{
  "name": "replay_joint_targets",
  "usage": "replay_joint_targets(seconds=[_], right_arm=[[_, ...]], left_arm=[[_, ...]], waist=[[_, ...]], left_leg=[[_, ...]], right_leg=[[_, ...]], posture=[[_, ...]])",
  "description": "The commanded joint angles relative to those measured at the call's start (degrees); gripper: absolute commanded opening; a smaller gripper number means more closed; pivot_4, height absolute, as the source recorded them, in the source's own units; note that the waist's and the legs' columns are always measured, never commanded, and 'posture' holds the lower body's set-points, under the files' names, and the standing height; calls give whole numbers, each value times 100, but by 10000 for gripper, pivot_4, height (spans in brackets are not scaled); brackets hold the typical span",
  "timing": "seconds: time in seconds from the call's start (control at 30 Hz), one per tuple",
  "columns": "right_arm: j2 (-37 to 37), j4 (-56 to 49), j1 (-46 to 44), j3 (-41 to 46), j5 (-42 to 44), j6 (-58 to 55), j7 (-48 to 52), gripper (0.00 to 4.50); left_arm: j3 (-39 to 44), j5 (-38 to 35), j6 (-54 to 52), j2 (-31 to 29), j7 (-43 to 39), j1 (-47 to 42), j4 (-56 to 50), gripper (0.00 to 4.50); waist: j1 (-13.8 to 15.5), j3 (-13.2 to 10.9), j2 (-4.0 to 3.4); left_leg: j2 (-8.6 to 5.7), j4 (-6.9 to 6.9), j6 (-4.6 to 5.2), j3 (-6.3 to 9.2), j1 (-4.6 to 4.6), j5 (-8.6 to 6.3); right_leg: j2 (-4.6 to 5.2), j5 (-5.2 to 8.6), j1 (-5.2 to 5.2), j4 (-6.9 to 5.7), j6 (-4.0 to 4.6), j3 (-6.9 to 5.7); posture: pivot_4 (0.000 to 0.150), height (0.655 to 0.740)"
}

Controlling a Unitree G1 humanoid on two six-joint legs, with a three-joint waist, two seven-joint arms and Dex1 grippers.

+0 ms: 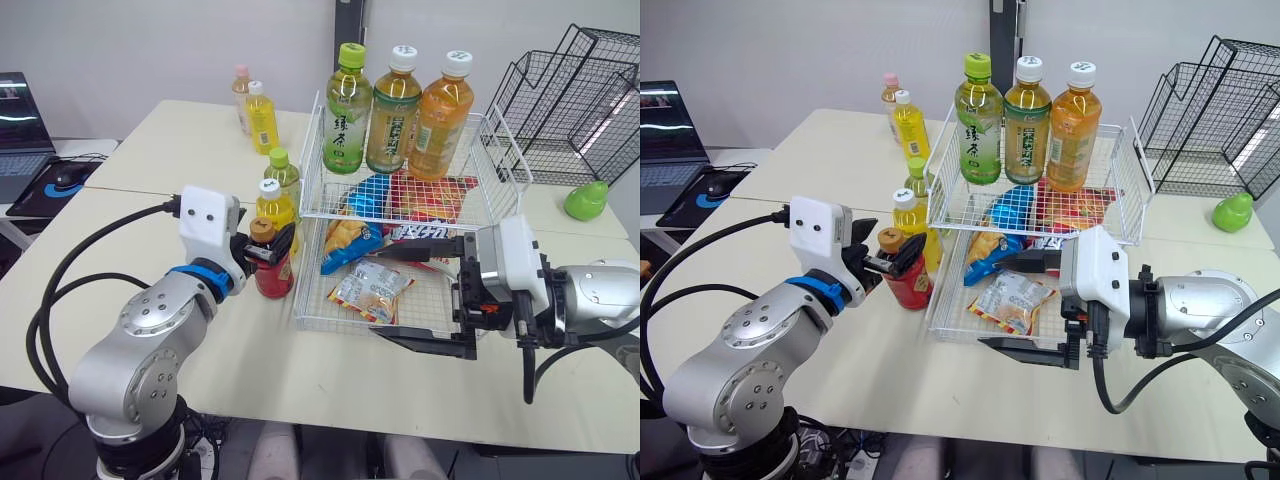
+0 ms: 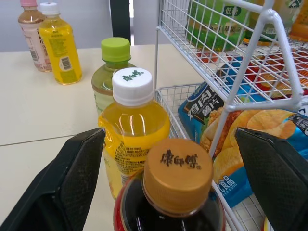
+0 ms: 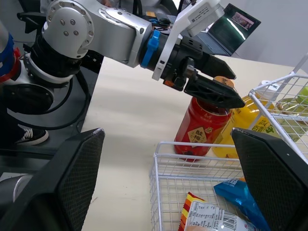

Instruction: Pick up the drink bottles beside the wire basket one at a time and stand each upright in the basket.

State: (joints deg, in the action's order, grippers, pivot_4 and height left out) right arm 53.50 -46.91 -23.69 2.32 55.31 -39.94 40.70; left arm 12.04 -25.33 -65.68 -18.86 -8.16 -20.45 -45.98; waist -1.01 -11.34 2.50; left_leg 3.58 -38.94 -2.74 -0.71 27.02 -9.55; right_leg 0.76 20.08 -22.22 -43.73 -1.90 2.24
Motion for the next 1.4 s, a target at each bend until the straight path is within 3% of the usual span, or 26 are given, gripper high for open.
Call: replay_joint_targets(seconds=[0.03,0.27,0.3,0.53,0.63,0.77,0.93,1.17,1.4], right_arm=[[46,-60,-87,251,84,1,-7,45000],[43,-92,-75,342,122,-71,-32,45000],[41,-94,-74,347,125,-74,-37,45000],[-15,-43,-138,353,96,-39,-82,45000],[-39,-16,-193,337,85,-35,-123,45000],[-56,23,-236,317,70,-55,-141,45000],[-88,31,-226,317,45,-58,-189,45000],[-136,172,-294,350,-149,6,-275,45000],[-156,307,-410,511,-247,-82,-478,45000]], left_arm=[[-44,36,158,16,53,-68,10,36336],[4,-22,58,1,86,285,-173,14630],[6,-22,67,-10,84,337,-189,13661],[212,-174,359,-185,-187,263,-1,13671],[437,-320,508,-542,-514,27,209,13670],[721,-721,526,-1127,-1098,-334,492,13670],[1453,-1830,135,-2456,-2357,-972,1120,13669],[1621,-3094,-588,-3753,-3169,-2577,2570,13669],[848,-3500,-1000,-4439,-3913,-4688,4273,13668]], waist=[[0,0,0],[-1,0,0],[0,0,0],[0,0,0],[0,-1,-1],[-1,-3,-1],[5,-11,2],[6,-18,3],[14,-23,0]], left_leg=[[0,1,0,-1,0,0],[2,11,0,0,3,-1],[3,13,0,1,2,-1],[4,17,1,1,2,-3],[5,19,2,2,4,-3],[9,23,1,2,14,-3],[8,24,1,20,55,-3],[8,23,0,32,65,-4],[3,23,0,39,80,-4]], right_leg=[[0,0,0,1,0,0],[0,0,2,22,0,-2],[0,0,3,27,0,-2],[0,-4,11,49,-8,-4],[-1,-5,11,56,-9,-6],[-5,-6,1,62,-9,-6],[-6,-9,-19,73,-3,-27],[-2,0,-21,80,-18,-43],[-2,4,-32,79,-25,-52]], posture=[[1500,6732],[1500,6732],[1500,6732],[1500,6732],[1500,6732],[1500,6732],[1500,6732],[1500,6732],[1500,6732]])
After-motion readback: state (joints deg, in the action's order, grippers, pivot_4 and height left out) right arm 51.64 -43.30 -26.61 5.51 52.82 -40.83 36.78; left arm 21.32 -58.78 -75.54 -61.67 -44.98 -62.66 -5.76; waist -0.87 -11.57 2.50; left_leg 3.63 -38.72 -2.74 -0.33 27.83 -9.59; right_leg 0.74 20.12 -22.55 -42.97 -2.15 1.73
